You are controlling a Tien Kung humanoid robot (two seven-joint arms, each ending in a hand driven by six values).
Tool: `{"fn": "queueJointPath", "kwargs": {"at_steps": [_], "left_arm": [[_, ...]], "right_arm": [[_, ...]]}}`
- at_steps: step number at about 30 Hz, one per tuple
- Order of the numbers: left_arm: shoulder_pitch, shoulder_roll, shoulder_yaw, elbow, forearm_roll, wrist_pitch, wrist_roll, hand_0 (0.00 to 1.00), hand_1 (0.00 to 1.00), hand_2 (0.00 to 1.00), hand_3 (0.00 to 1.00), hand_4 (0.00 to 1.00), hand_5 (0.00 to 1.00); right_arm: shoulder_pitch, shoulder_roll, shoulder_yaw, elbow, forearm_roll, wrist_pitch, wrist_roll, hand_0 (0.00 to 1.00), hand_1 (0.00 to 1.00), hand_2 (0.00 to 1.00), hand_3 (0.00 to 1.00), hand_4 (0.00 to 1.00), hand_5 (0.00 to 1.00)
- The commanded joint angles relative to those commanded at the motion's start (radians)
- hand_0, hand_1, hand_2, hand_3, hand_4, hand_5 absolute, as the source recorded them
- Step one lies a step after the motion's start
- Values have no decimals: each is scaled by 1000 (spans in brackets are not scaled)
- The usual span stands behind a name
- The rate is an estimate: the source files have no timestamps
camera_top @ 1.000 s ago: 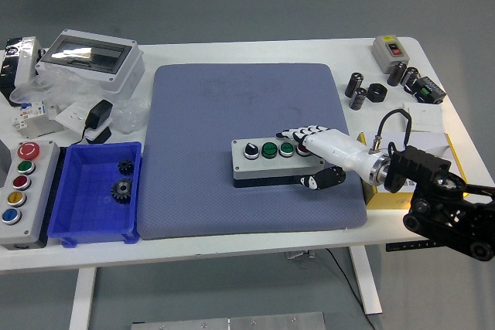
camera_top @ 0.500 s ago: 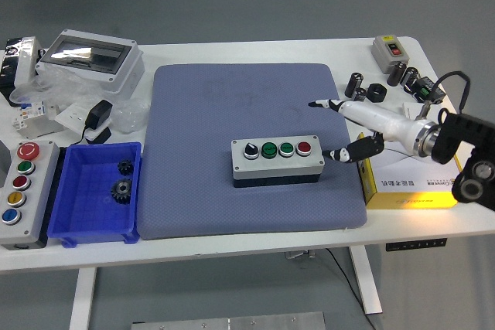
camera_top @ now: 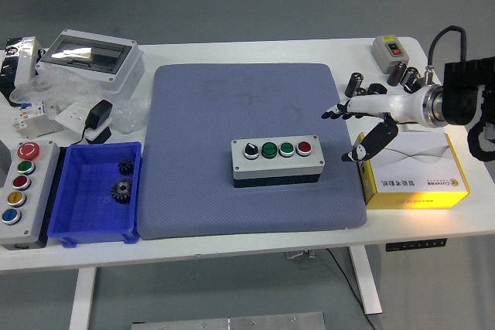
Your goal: Pick up the button,place it on the desk,press the button,press the button
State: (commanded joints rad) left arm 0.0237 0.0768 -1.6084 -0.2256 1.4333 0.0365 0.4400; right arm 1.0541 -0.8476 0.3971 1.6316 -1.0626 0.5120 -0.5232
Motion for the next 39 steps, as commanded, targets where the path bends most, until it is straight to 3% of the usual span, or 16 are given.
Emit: {"fn": "queueJointPath", "kwargs": {"at_steps": [5, 6, 24, 39], "left_arm": [[-2, 5, -5, 0, 6, -1, -2, 697, 645, 589, 647, 651, 227], [-3, 5, -5, 1, 7, -1, -2, 698, 645, 588, 645, 649, 218], [1, 0, -9, -1, 10, -1, 0, 696, 644, 588, 644, 648, 211], [-3, -3, -17, -4, 15, 1, 5, 696, 644, 587, 644, 649, 215]], "right_arm": [[20, 50, -40, -48, 4, 21, -23, 154, 369, 560, 998, 420, 252], [17, 58, -42, -56, 3, 19, -23, 106, 189, 357, 998, 286, 89], [9, 124, -76, -80, -3, -3, -16, 62, 149, 314, 998, 274, 17], [0, 157, -132, -107, -4, -26, -8, 45, 139, 302, 994, 269, 24]]}}
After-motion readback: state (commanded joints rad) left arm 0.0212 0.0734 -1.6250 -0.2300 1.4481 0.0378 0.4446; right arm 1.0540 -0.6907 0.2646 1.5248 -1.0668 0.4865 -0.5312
